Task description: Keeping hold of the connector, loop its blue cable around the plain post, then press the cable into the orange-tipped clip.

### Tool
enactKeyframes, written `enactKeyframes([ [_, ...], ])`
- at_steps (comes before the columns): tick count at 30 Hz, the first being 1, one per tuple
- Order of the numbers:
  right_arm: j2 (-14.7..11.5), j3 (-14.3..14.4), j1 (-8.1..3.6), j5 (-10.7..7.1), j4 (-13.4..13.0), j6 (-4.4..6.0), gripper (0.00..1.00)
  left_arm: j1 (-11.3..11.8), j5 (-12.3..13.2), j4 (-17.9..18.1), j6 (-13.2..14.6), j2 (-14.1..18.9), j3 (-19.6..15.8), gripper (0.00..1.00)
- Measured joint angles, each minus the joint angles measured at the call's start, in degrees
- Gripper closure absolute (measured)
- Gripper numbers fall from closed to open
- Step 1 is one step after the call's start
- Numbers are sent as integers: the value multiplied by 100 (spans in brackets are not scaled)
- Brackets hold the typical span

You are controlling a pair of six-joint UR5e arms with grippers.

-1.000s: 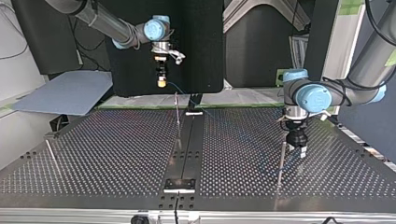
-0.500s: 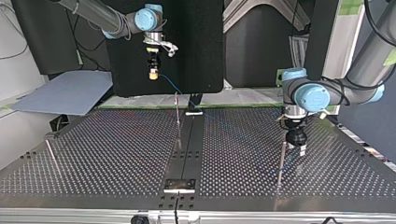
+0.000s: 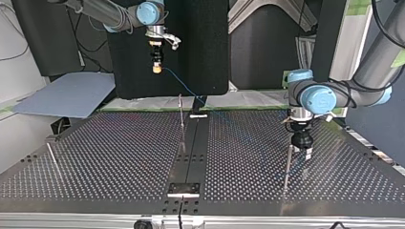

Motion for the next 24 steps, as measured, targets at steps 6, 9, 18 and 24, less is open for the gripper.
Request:
enactKeyframes([
  [6, 180, -6, -167, -94, -290, 52, 100, -6, 3, 9, -98, -1, 0, 1],
  [9, 198, -6, -314, -237, -360, 66, 100, -15, 2, 15, -220, -1, 0, 1],
  [18, 203, -5, -719, -739, -357, -23, 100, 0, 33, 58, -572, 3, -37, 1],
  [24, 203, -5, -718, -1005, -349, -105, 100, 58, 116, 252, -901, 6, -260, 1],
])
